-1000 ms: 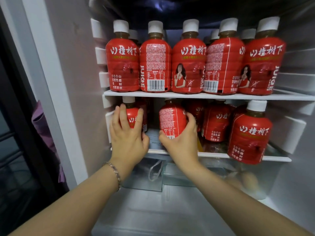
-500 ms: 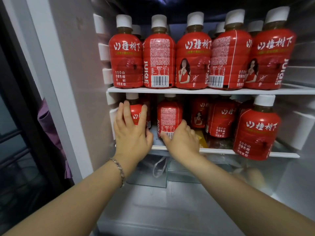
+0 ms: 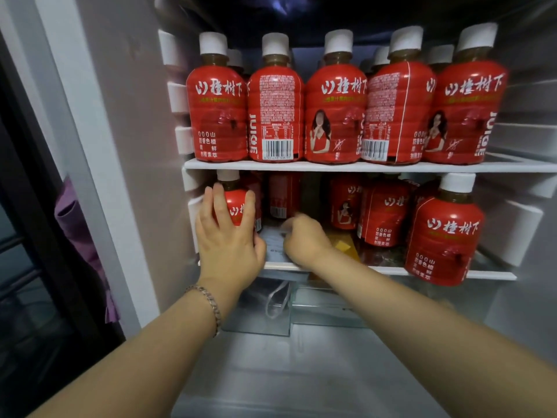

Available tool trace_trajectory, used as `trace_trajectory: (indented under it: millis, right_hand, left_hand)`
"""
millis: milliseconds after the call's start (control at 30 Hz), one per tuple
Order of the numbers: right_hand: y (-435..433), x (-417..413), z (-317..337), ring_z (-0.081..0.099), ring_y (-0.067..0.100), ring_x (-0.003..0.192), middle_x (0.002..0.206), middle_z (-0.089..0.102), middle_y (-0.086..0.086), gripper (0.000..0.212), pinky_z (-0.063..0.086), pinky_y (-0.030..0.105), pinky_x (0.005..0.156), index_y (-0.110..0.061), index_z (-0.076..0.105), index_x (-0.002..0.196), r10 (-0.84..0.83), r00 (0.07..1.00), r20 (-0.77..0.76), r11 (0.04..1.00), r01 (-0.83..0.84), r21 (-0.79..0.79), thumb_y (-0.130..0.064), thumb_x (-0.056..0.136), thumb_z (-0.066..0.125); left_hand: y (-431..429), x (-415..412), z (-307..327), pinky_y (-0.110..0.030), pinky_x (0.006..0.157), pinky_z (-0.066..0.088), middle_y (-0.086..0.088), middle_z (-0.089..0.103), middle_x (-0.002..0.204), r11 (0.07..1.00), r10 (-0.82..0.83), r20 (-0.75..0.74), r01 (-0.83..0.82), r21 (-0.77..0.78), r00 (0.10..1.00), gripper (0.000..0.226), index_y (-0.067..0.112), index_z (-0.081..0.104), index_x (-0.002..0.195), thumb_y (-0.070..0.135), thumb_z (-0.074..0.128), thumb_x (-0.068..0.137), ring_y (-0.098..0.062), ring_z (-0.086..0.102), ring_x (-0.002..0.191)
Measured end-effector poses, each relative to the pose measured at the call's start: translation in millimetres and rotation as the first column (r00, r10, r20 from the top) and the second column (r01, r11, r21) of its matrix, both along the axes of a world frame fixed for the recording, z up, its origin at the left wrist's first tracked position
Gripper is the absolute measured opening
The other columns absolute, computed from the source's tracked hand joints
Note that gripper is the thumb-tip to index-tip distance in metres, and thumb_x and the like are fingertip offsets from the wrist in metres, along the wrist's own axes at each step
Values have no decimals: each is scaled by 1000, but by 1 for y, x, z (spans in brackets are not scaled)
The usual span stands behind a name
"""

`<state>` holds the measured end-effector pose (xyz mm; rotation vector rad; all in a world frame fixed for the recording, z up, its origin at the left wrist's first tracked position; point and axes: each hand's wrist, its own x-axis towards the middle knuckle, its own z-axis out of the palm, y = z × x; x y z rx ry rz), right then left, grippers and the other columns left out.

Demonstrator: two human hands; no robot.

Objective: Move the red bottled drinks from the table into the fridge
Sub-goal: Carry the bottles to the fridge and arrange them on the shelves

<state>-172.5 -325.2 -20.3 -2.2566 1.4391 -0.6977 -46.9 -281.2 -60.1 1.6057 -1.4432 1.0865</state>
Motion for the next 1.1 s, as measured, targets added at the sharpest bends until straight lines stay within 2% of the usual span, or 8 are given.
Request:
trace_trajectory:
  millis: [167,267,333,467,600,833,1000,1100]
  right_hand:
    - [26,-48,-6,8,33,143,153,14,19,51,4,37,116,-15,41,140,-152,988,33,929,154,-336,-13,89,48]
    - [28,-61,-10,-11,42,142,152,-11,28,72,-2,47,116,-14,18,147,-302,945,124,897,326,-299,-17,85,53]
    - [22,-65,-10,-10,43,142,151,-16,30,84,1,47,116,-10,5,149,-353,910,219,890,399,-223,-18,84,57]
    - [0,-64,-1,5,42,142,154,-3,27,93,10,48,117,-4,-2,149,-415,797,438,868,491,-73,-28,86,61]
    - [-20,-64,8,16,41,140,153,10,22,91,20,51,114,-1,16,146,-547,691,472,792,610,24,-33,80,71]
    - [-30,-68,-1,52,35,118,130,51,18,83,44,41,95,-1,36,128,-401,714,574,889,455,55,-37,68,80]
    - [-34,-62,-6,62,26,104,113,64,11,73,52,35,85,-6,50,119,-250,817,520,952,306,-22,-47,66,77]
    - [-40,-63,-7,63,26,103,112,66,11,72,51,31,82,-5,50,120,-204,840,503,963,265,-51,-47,68,77]
  left_hand:
    - [4,-7,4,-63,96,36,-38,35,133,1000,-5,-63,7,29,998,59,8,46,127,24,49,70,-45,25,123]
    - [6,-12,8,-64,97,33,-41,39,131,998,-5,-111,12,60,994,67,4,53,125,12,72,61,-53,31,122]
    - [9,-13,10,-65,96,33,-42,39,130,996,-3,-129,15,85,992,69,2,56,123,9,77,58,-57,37,120]
    - [13,-16,14,-66,94,34,-43,40,128,993,-8,-139,25,118,990,68,0,57,121,7,78,56,-60,40,116]
    - [15,-15,17,-66,93,35,-43,42,126,992,-10,-138,27,125,990,68,1,58,121,8,78,57,-60,42,114]
    - [13,-10,14,-65,95,34,-42,40,129,990,-3,-109,18,138,994,71,4,54,124,11,78,58,-52,32,121]
    - [15,-40,7,-47,116,-5,-26,7,149,976,-186,-86,194,99,979,62,14,36,135,26,51,76,-45,1,139]
    - [6,-63,-1,-47,117,3,-24,12,150,955,-231,-134,250,156,964,65,12,32,138,35,44,79,-41,5,141]
